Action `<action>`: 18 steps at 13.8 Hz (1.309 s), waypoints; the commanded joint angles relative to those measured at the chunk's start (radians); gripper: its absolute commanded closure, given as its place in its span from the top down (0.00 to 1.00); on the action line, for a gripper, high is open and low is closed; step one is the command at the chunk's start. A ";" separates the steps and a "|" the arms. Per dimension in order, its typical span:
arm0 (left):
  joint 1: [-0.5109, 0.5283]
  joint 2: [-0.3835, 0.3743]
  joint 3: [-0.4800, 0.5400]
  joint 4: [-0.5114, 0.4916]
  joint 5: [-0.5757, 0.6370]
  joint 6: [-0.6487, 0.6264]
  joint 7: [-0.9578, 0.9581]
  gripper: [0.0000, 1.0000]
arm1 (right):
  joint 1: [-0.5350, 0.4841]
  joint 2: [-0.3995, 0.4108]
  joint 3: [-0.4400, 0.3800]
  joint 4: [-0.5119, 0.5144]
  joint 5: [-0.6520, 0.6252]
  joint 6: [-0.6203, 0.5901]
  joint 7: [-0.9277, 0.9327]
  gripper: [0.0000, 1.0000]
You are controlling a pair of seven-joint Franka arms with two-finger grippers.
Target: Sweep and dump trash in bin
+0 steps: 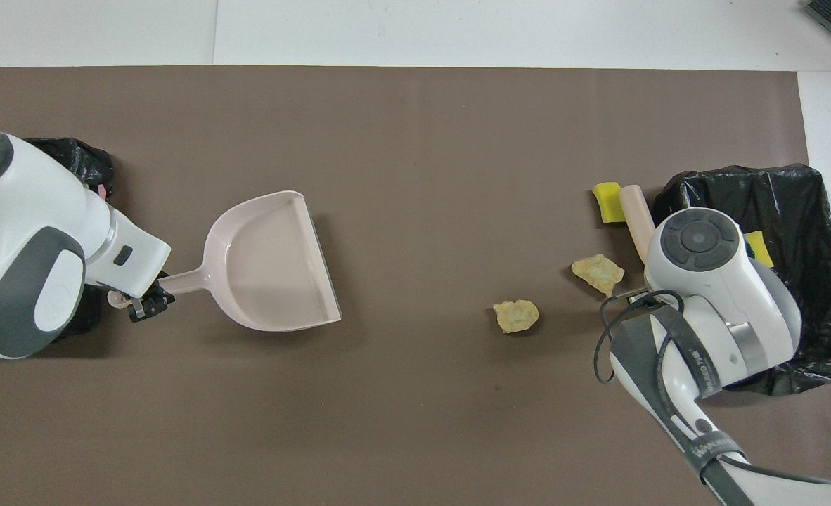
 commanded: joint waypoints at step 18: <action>-0.217 -0.216 -0.003 -0.427 0.011 0.311 -0.061 0.00 | 0.386 0.049 0.011 0.165 0.625 -0.041 0.135 0.00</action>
